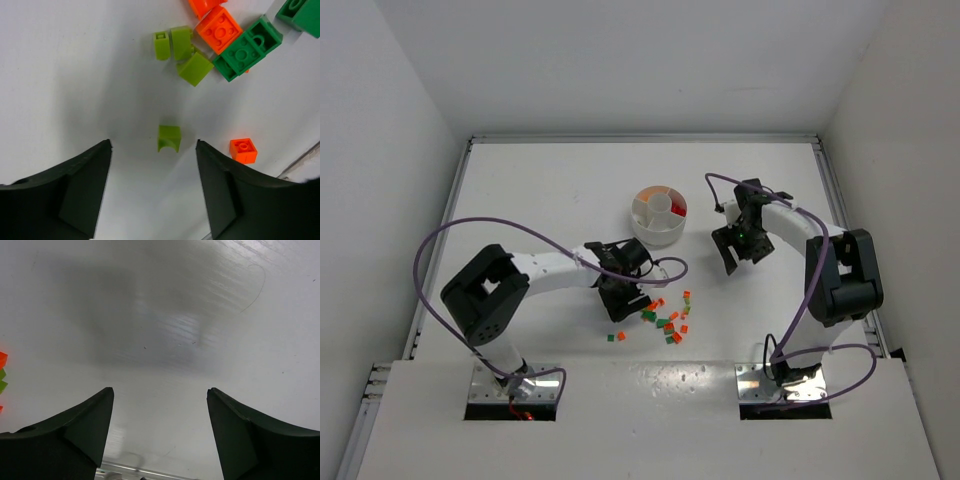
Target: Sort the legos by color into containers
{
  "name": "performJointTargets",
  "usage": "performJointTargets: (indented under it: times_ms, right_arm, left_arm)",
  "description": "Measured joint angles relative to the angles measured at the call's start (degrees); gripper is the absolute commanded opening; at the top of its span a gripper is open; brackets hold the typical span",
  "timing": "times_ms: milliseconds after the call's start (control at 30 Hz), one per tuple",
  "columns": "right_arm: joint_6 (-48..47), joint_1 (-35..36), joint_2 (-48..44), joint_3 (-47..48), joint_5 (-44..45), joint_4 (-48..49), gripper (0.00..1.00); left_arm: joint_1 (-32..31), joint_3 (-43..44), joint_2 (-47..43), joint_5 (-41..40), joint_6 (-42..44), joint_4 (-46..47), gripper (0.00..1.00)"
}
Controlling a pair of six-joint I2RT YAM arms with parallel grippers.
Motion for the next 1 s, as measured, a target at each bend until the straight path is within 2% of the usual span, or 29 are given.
performJointTargets:
  times_ms: [133,300,400,433,467,533,567,667,833,1000]
  right_arm:
    - [-0.2,0.0,0.0,0.0,0.0,-0.1,0.62]
    - [0.0,0.0,0.0,0.0,0.0,-0.1,0.59]
    - [0.0,0.0,0.0,0.0,0.0,-0.2,0.55]
    - [0.0,0.0,0.0,0.0,0.1,-0.2,0.54]
    - [0.0,0.0,0.0,0.0,0.1,-0.2,0.54]
    - [0.0,0.0,0.0,0.0,0.2,-0.2,0.49]
    - [-0.1,0.0,0.0,0.0,0.1,-0.2,0.44]
    - [-0.2,0.0,0.0,0.0,0.2,-0.2,0.37]
    - [0.0,0.0,-0.8,0.0,0.2,-0.3,0.42]
    - [0.7,0.0,-9.7,0.0,-1.8,0.0,0.44]
  left_arm:
    - [-0.5,0.0,1.1,-0.1,-0.4,0.9,0.57]
    - [-0.5,0.3,1.9,-0.9,-0.2,1.2,0.47]
    - [-0.5,0.3,2.0,-0.9,-0.2,1.3,0.36]
    - [-0.5,0.3,2.0,-0.8,0.0,1.4,0.26]
    - [-0.5,0.3,2.0,-0.8,-0.1,1.4,0.24]
    - [-0.5,0.4,2.0,-0.5,0.3,1.4,0.20]
    - [-0.5,0.5,2.0,-0.4,0.4,1.3,0.17]
    - [-0.5,0.6,1.9,-0.3,0.9,1.1,0.15]
    - [0.0,2.5,0.9,-0.3,1.0,-0.5,0.15]
    - [3.1,12.8,-0.9,-1.0,-1.4,-2.3,0.09]
